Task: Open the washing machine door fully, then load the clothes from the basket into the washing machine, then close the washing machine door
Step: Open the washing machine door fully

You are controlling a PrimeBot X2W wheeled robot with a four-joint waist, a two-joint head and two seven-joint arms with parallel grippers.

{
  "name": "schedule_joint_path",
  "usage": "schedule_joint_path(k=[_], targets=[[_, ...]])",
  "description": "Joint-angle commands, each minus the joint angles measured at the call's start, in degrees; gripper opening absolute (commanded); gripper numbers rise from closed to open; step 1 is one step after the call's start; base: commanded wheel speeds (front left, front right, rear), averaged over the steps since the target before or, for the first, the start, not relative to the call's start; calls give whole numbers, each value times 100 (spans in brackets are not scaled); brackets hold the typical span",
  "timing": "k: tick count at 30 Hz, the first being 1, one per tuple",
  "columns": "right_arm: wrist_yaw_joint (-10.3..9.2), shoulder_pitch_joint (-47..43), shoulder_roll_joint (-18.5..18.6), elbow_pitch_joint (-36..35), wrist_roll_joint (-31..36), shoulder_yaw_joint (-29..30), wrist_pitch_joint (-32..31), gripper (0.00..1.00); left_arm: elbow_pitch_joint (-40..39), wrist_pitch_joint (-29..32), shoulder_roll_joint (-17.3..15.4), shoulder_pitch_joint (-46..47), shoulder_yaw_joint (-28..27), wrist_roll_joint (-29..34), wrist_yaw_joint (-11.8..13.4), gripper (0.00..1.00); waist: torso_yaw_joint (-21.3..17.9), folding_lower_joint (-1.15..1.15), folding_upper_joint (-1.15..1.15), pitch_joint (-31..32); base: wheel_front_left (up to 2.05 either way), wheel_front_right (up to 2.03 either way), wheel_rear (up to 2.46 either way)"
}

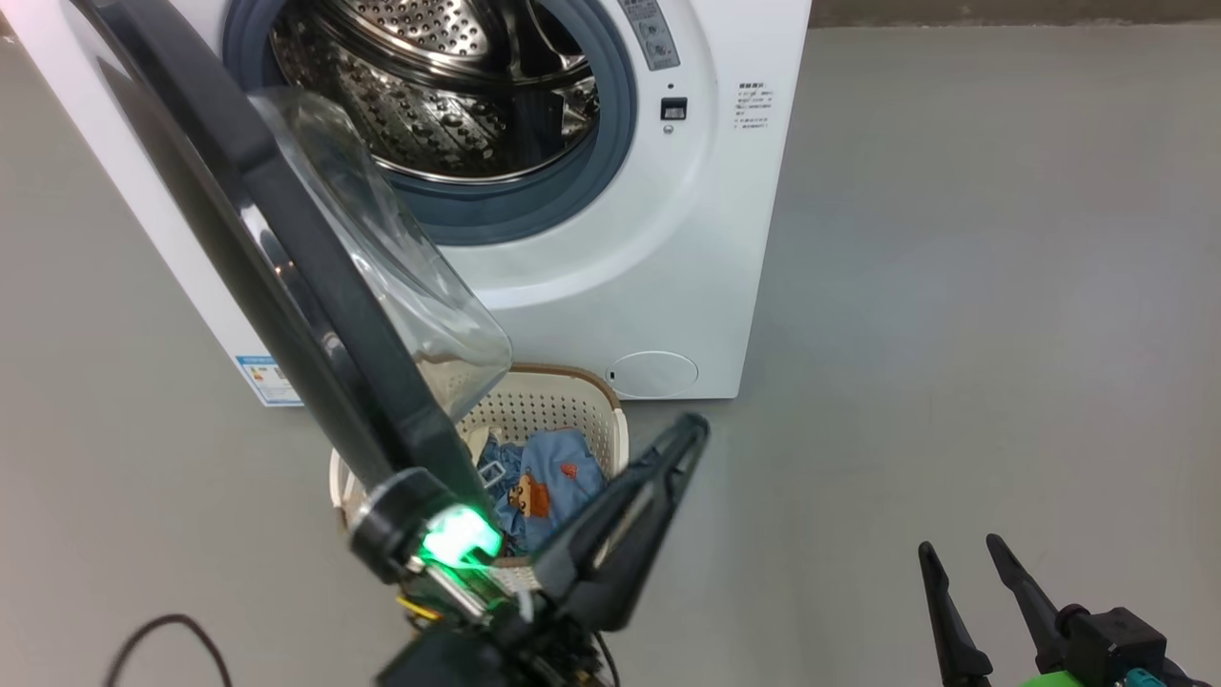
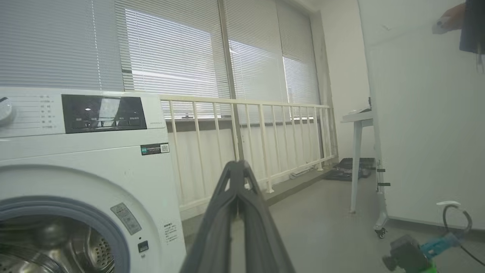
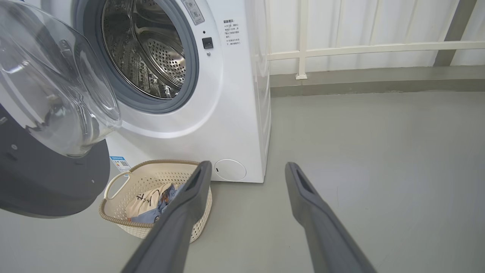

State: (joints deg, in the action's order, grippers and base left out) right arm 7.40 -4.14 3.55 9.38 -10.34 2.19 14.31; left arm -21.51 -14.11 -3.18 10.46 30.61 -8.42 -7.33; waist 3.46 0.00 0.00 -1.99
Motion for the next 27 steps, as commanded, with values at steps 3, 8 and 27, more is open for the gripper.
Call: schedule_joint_path(k=[3,8,27], targets=[[9,267,41,-90,-4,-169,69,100,333,2,-45,-4,71,-97,-7,0,16,0,0,-71,0,0,0],[9,301,102,-57,-5,-166,69,100,918,-15,-145,-121,244,-170,-9,0,79,0,0,-160,0,0,0],[9,470,173,10,-58,-229,69,100,2111,-78,-117,68,-264,-449,290,0,224,0,0,-401,0,0,0]])
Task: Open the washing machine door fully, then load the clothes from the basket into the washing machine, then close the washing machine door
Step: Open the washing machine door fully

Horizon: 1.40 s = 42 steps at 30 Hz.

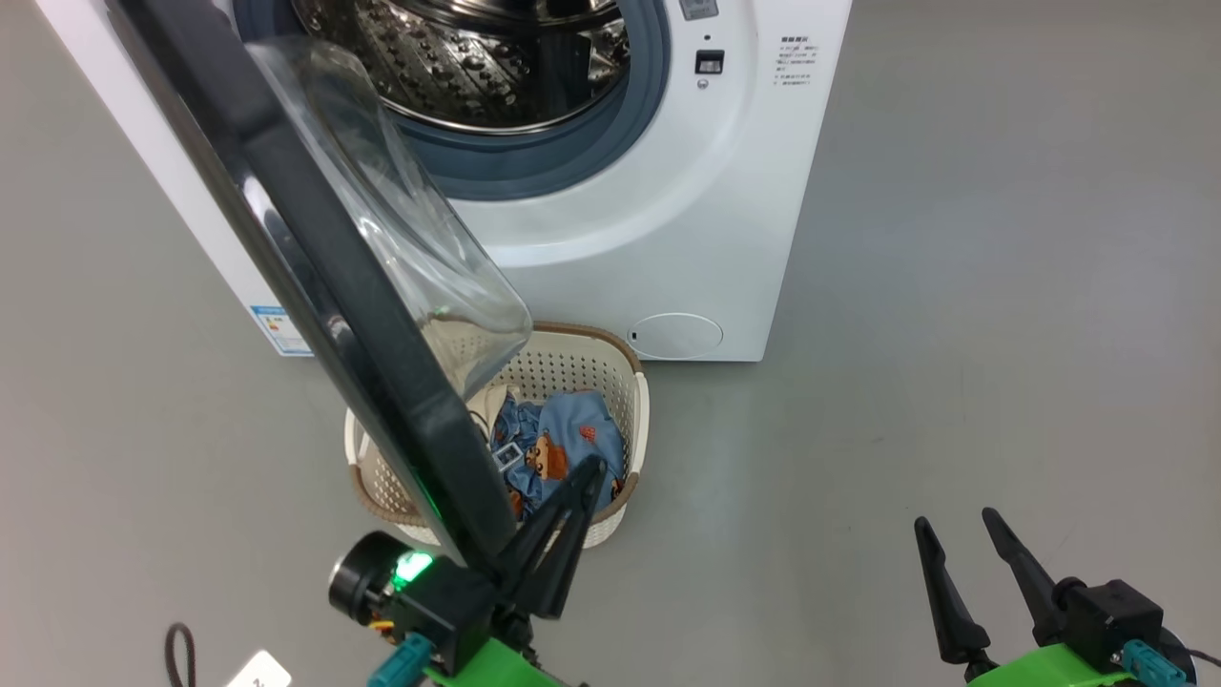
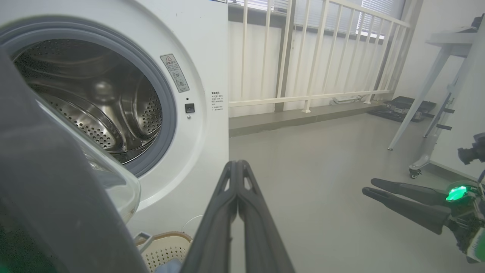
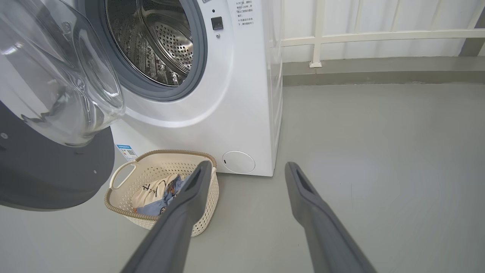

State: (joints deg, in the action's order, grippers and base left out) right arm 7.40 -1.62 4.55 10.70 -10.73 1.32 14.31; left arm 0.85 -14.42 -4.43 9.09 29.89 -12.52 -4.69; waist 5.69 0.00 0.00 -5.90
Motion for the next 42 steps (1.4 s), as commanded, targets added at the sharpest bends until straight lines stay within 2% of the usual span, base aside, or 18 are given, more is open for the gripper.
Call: schedule_joint_path(k=[1,16,30,42], targets=[[9,226,81,-116,-26,-147,69,100,-100,-48,11,245,-219,-52,33,0,0,0,0,-28,0,0,0],[9,312,105,-61,-70,-166,69,100,176,-56,37,410,-369,-100,155,0,48,0,0,-183,0,0,0],[9,325,125,66,-155,-245,69,100,433,-30,60,365,-465,-188,414,0,301,0,0,-104,0,0,0],[9,347,133,131,-256,-259,69,100,530,-25,39,444,-496,-264,473,0,232,0,0,-169,0,0,0]])
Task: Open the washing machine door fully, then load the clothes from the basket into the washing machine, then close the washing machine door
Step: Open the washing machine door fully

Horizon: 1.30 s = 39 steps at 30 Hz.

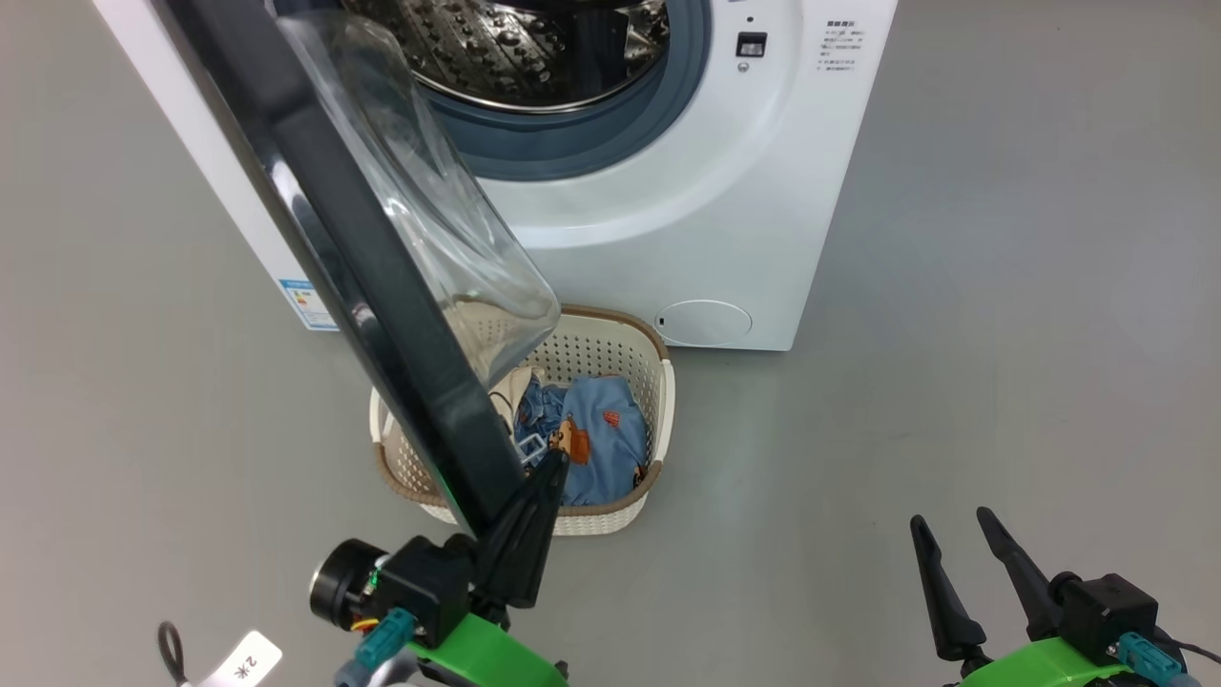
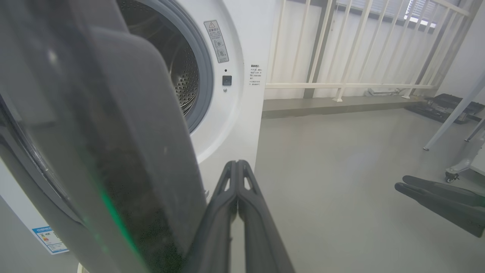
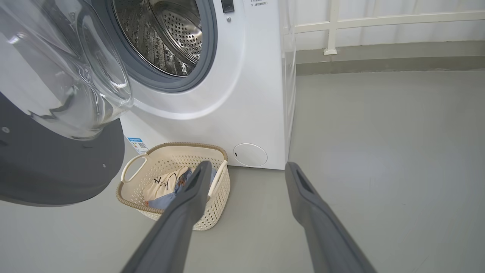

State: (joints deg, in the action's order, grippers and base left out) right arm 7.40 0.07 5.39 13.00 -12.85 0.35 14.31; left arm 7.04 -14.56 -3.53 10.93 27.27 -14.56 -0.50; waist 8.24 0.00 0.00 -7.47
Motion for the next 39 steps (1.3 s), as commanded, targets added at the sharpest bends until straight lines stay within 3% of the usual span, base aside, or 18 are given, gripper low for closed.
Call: schedule_joint_path(k=[1,19,39], targets=[[9,179,49,-99,-44,-161,69,100,-89,-11,-51,260,-234,-60,54,0,-24,0,0,-13,0,0,0],[9,214,9,-41,-52,-160,69,100,-45,-22,-70,355,-236,-126,135,0,-18,0,0,-85,0,0,0],[9,170,19,35,-67,-184,69,100,-422,82,-263,-11,-293,-160,413,0,492,0,0,-58,0,0,0]])
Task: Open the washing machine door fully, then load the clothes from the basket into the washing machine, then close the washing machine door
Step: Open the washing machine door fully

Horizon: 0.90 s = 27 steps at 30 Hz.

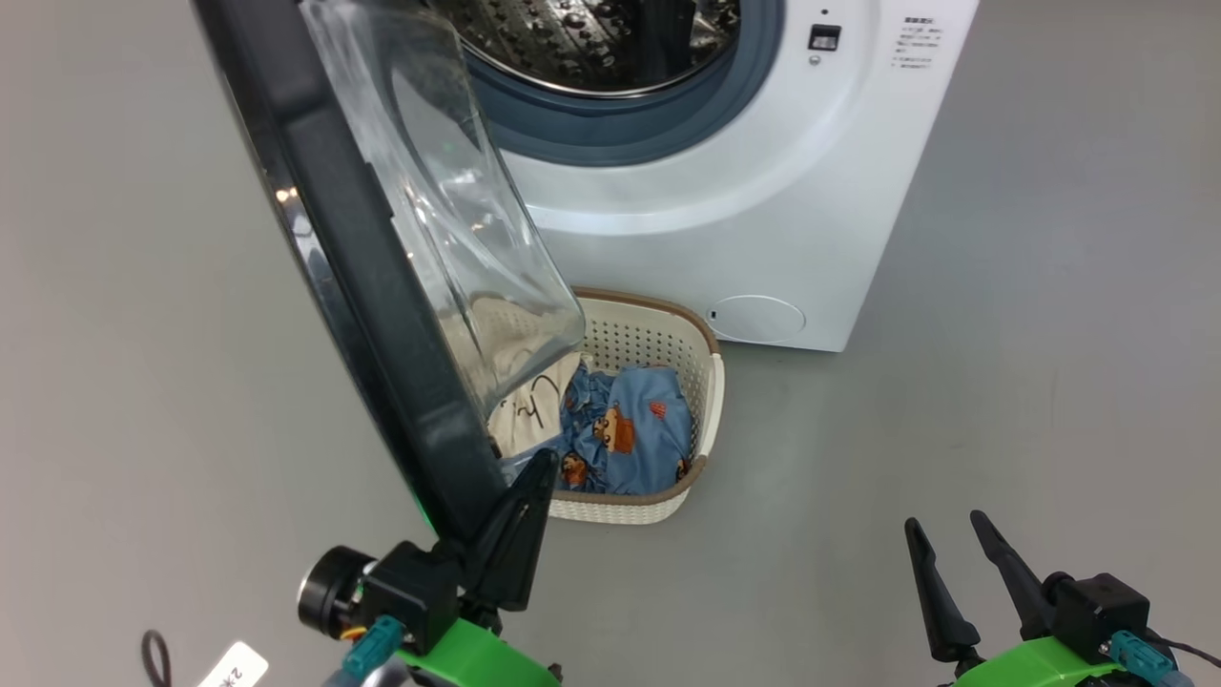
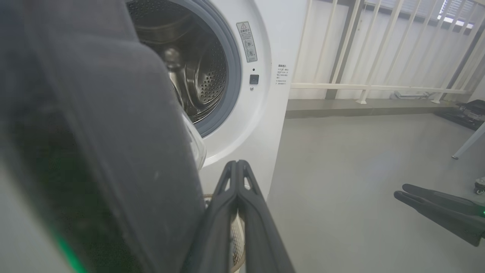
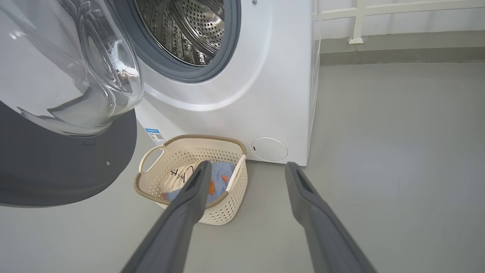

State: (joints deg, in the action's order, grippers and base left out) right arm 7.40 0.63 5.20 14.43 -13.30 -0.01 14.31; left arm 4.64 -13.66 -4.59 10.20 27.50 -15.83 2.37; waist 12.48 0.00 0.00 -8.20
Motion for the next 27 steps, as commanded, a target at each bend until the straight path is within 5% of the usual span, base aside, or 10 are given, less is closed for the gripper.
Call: schedule_joint_path(k=[1,27], targets=[[9,111,38,-102,-24,-153,69,100,-231,18,-171,21,-317,-32,153,0,98,0,0,20,0,0,0],[9,77,98,-56,-65,-298,69,100,-181,62,-691,-546,-1187,-468,637,0,846,0,0,228,0,0,0]])
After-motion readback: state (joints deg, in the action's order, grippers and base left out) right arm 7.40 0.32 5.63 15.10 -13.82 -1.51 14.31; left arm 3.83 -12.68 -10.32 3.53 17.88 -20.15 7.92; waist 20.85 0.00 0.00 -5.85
